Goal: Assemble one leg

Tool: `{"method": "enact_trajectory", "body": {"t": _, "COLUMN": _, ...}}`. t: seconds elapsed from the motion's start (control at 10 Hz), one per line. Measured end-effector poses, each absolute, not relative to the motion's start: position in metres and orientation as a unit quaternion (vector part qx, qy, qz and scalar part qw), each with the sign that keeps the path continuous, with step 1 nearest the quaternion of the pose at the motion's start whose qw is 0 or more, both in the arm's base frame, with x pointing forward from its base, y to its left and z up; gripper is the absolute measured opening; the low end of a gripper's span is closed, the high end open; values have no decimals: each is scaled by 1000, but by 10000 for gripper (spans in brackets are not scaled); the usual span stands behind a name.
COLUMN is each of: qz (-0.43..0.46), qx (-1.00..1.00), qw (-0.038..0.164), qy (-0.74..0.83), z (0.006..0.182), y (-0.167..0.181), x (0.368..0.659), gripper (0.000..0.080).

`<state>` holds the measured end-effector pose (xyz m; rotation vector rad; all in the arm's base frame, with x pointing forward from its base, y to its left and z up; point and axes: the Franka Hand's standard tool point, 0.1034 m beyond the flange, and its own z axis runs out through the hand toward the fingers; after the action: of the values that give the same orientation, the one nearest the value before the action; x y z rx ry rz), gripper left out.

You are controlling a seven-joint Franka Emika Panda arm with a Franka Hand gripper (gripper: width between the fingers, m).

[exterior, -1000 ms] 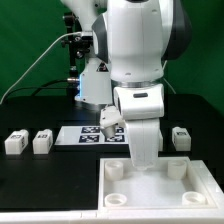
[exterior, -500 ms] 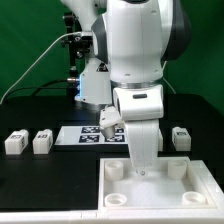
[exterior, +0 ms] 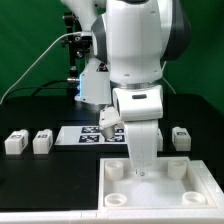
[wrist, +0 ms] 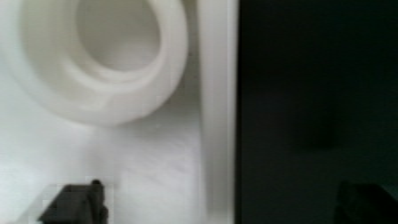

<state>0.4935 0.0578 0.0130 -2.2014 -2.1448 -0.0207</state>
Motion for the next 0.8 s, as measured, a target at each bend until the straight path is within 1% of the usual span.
{"method": "enact_trajectory", "body": {"t": 0.1, "qz": -6, "qx": -721, "qw": 34, "qy": -692, "z": 16, "y": 58, "x": 494, "gripper": 649}}
{"method": "enact_trajectory", "body": {"t": 0.3, "qz": -4, "qx": -757, "qw": 25, "qy": -653, "z": 39, "y": 65, "x": 493, "gripper": 649}}
{"method": "enact_trajectory", "body": {"t": 0.4, "qz": 0, "qx": -762, "qw": 25, "qy": -647, "z": 43, "y": 70, "x": 487, "gripper": 649}}
{"method": "enact_trajectory", "body": {"t": 0.5, "qz": 1, "qx": -802, "qw": 26, "qy": -596, "z": 47, "y": 79, "x": 482, "gripper": 649}}
{"method": "enact_trajectory", "body": {"t": 0.8, "qz": 4, "qx": -909, "qw": 21, "qy": -416, "z": 59, "y": 120, "x": 468, "gripper": 649}}
